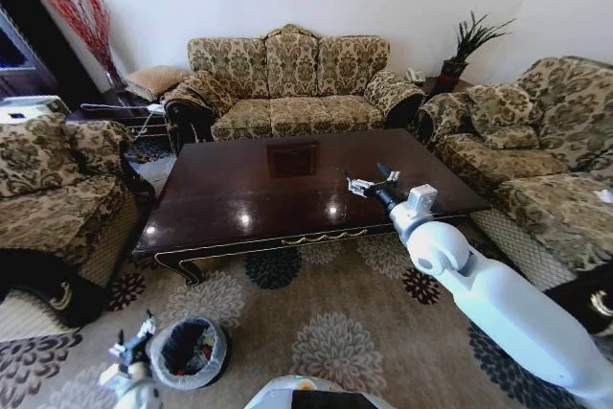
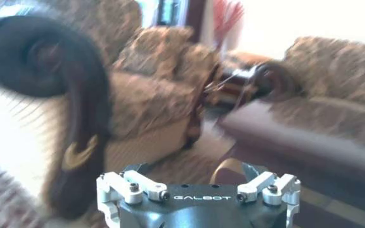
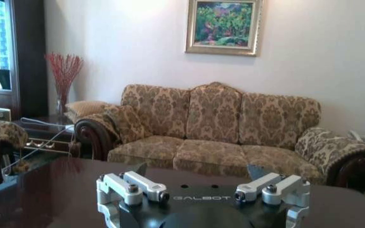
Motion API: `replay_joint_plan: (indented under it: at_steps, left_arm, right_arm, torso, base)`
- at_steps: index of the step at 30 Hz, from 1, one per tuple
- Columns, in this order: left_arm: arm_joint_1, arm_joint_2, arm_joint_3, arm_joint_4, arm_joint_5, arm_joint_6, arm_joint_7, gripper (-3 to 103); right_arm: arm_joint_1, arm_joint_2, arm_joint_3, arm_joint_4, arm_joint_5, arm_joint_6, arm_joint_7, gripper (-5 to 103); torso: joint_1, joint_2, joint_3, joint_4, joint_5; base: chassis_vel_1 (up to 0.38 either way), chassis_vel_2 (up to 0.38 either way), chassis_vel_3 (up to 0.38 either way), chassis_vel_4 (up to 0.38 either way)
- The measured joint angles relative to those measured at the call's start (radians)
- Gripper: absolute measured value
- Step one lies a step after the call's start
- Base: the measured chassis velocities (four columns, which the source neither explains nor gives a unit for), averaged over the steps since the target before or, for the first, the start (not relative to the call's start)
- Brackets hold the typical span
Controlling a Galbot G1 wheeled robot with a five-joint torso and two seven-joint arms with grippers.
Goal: Move to the front of the table and place the trash on the table into the trash bin.
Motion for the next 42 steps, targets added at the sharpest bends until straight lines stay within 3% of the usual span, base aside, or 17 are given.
replay_joint_plan:
  at_steps: [1, 2, 4, 5, 7, 9, 12, 14, 16, 18, 19, 21, 23, 26, 28, 32, 42]
  left_arm:
    - [0.019, -0.004, -0.007, -0.056, -0.001, 0.03, -0.002, 99]
    - [0.08, -0.017, -0.02, -0.23, 0.002, 0.128, -0.011, 100]
    - [0.155, -0.029, -0.021, -0.45, 0.009, 0.238, -0.018, 100]
    - [0.155, -0.029, -0.021, -0.45, 0.009, 0.238, -0.018, 100]
    - [0.222, -0.044, -0.002, -0.677, 0.018, 0.351, -0.023, 100]
    - [0.229, -0.045, 0.004, -0.708, 0.019, 0.362, -0.024, 100]
    - [0.246, -0.036, 0.062, -0.867, 0.059, 0.425, -0.029, 100]
    - [0.242, -0.03, 0.072, -0.878, 0.069, 0.432, -0.029, 100]
    - [0.213, -0.006, 0.107, -0.894, 0.103, 0.459, -0.028, 100]
    - [0.198, 0.005, 0.118, -0.895, 0.124, 0.473, -0.023, 100]
    - [0.198, 0.005, 0.118, -0.895, 0.124, 0.473, -0.023, 100]
    - [0.201, -0.005, 0.118, -0.895, 0.158, 0.468, -0.013, 100]
    - [0.217, -0.018, 0.122, -0.895, 0.191, 0.457, 0.005, 100]
    - [0.213, -0.009, 0.141, -0.89, 0.214, 0.458, 0.025, 100]
    - [0.21, -0.008, 0.146, -0.887, 0.219, 0.458, 0.028, 100]
    - [0.189, -0.027, 0.164, -0.87, 0.225, 0.449, 0.031, 100]
    - [0.227, -0.094, 0.128, -0.859, 0.234, 0.374, 0.046, 100]
  right_arm:
    - [-0.007, -0.001, 0.006, 0.005, 0.0, -0.002, 0.002, 100]
    - [-0.041, -0.004, 0.033, 0.026, -0.006, -0.012, 0.007, 100]
    - [-0.124, -0.007, 0.101, 0.07, -0.018, -0.034, 0.008, 100]
    - [-0.124, -0.007, 0.101, 0.07, -0.018, -0.034, 0.008, 100]
    - [-0.27, 0.0, 0.218, 0.134, -0.059, -0.05, 0.0, 100]
    - [-0.303, 0.003, 0.246, 0.144, -0.079, -0.05, -0.006, 100]
    - [-0.6, 0.06, 0.465, 0.186, -0.315, 0.017, -0.134, 100]
    - [-0.643, 0.075, 0.491, 0.189, -0.357, 0.036, -0.156, 100]
    - [-0.844, 0.196, 0.591, 0.217, -0.533, 0.121, -0.24, 100]
    - [-0.944, 0.299, 0.625, 0.233, -0.618, 0.172, -0.28, 100]
    - [-0.944, 0.299, 0.625, 0.233, -0.618, 0.172, -0.28, 100]
    - [-0.995, 0.384, 0.616, 0.243, -0.68, 0.208, -0.306, 100]
    - [-1.031, 0.475, 0.574, 0.272, -0.731, 0.227, -0.319, 100]
    - [-1.046, 0.522, 0.544, 0.311, -0.752, 0.214, -0.31, 100]
    - [-1.045, 0.526, 0.538, 0.319, -0.755, 0.207, -0.304, 100]
    - [-1.001, 0.479, 0.531, 0.357, -0.699, 0.104, -0.238, 100]
    - [-0.932, 0.423, 0.526, 0.338, -0.615, 0.059, -0.213, 100]
  torso:
    - [0.0, 0.0, 0.0, -0.0001, 0.0001]
    - [0.0, 0.0, 0.0, 0.0006, 0.0001]
    - [0.0, 0.0, 0.0, 0.0001, 0.0009]
    - [0.0, 0.0, 0.0, 0.0001, 0.0009]
    - [0.0, 0.0, 0.0, 0.0, 0.0005]
    - [0.0, 0.0, 0.0, 0.0, 0.0007]
    - [0.0, 0.0, 0.0, -0.0001, 0.0006]
    - [0.0, 0.0, 0.0, -0.0002, 0.0008]
    - [0.0, 0.0, 0.0, -0.0004, 0.0006]
    - [0.0, 0.0, 0.0, -0.001, 0.0001]
    - [0.0, 0.0, 0.0, -0.001, 0.0001]
    - [0.0, 0.0, 0.0, -0.0009, 0.0001]
    - [0.0, 0.0, 0.0, 0.0012, 0.0002]
    - [0.0, 0.0, 0.0, -0.0001, 0.0]
    - [0.0, 0.0, 0.0, -0.0002, 0.0002]
    - [0.0, 0.0, 0.0, 0.0001, 0.0003]
    - [0.0, 0.0, 0.0, 0.0, 0.0002]
  base:
    - [0.0, 0.0, 0.0, 0.0]
    - [0.0, 0.0, 0.0, 0.0]
    - [0.0, 0.0, 0.0, 0.0]
    - [0.0, 0.0, 0.0, 0.0]
    - [0.0, 0.0, 0.0, 0.0]
    - [0.0, 0.0, 0.0, 0.0]
    - [0.0, 0.0, 0.0, 0.0]
    - [0.0, 0.0, 0.0, 0.0]
    - [0.0, 0.0, 0.0, 0.0]
    - [0.0, 0.0, 0.0, 0.0]
    - [0.0, 0.0, 0.0, 0.0]
    - [0.0, 0.0, 0.0, 0.0]
    - [0.0, 0.0, 0.0, 0.0]
    - [0.0, 0.0, 0.0, 0.0]
    - [0.0, 0.0, 0.0, 0.0]
    - [0.0, 0.0, 0.0, 0.0]
    - [-0.021, -0.019, 0.041, 0.03]
